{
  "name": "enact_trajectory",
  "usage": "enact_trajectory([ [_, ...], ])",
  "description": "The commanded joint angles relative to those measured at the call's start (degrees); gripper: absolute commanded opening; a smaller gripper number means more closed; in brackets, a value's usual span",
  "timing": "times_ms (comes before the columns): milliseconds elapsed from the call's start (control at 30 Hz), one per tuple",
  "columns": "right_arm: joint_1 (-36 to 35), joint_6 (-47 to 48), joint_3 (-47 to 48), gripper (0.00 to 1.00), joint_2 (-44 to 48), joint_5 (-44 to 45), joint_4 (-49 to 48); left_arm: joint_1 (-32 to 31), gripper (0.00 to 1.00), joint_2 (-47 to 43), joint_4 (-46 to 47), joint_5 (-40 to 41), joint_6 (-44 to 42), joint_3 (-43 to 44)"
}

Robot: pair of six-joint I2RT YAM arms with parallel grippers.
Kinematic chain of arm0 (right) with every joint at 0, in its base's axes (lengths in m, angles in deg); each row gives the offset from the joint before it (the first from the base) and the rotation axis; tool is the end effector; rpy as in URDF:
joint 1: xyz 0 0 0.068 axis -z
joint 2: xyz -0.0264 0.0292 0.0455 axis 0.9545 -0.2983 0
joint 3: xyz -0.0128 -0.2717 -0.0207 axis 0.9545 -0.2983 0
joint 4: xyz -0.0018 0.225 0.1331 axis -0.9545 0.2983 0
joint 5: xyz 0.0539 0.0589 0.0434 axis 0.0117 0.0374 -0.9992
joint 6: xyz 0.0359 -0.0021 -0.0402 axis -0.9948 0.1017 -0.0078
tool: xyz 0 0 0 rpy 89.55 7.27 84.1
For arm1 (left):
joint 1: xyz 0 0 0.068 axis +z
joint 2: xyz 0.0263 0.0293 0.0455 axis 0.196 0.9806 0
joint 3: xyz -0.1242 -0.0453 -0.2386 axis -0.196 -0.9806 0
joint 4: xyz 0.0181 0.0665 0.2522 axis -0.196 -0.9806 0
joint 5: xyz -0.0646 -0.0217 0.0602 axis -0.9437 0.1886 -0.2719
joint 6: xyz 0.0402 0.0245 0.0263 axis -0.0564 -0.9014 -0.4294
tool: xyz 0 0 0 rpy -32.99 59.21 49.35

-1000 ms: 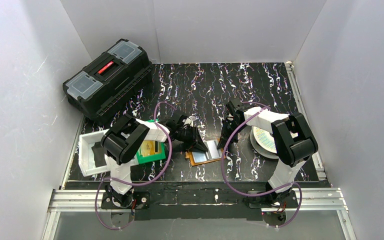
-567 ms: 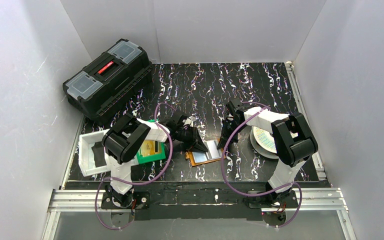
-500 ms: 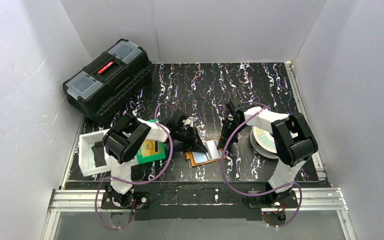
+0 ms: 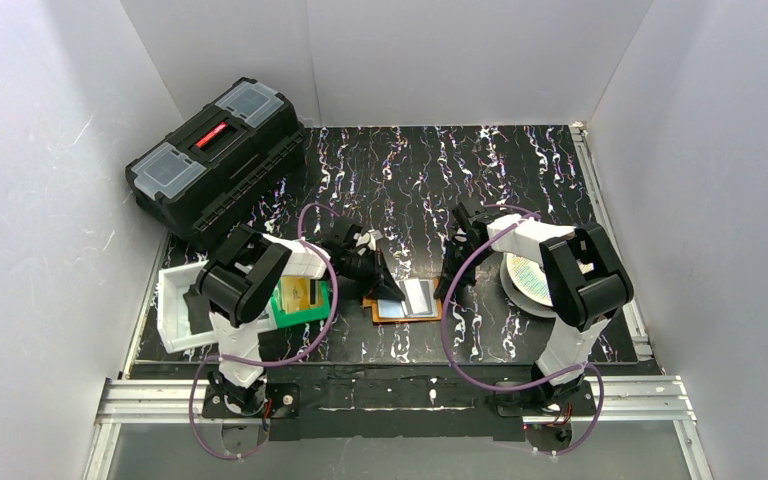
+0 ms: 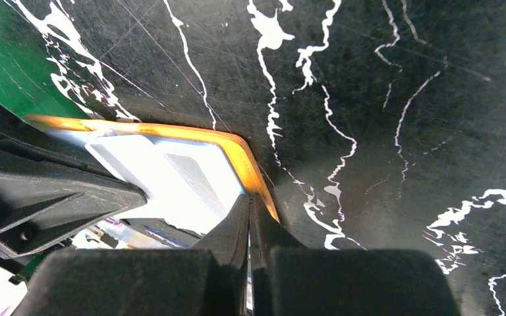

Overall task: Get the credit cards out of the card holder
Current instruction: Remove the credit card from the card holder.

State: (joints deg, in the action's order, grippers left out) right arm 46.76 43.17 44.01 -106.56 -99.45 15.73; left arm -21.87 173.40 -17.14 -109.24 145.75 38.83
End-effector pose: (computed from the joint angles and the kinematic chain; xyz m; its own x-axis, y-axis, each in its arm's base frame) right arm 0.2804 0.1503 0.1389 -0.9885 0.1501 0.0189 0.1440 0.8948 0.4225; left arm 0.2789 -0.2129 0.1121 -0.9984 -0.0403 0.0407 -0.0554 0.5002 -0.8642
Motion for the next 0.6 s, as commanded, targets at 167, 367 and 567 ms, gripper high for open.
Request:
enact_trajectory([
  [167,-0.8,2.6,-3.9,0.01,-4.6,12.4,-1.0,1.3,0.00,-4.2,-13.5,4.3,-9.0,1.8],
  [367,-0.8,2.6,-4.0,0.01,-4.9,12.4,-1.2,1.3,0.00,-5.9,-20.0,7.0,-12.1,3.0],
  [567,-0.7,2.6,-3.9,0.01,-5.1,12.2,-1.3,1.4,0.01,-6.9,-27.3,10.1,-16.4,5.7],
])
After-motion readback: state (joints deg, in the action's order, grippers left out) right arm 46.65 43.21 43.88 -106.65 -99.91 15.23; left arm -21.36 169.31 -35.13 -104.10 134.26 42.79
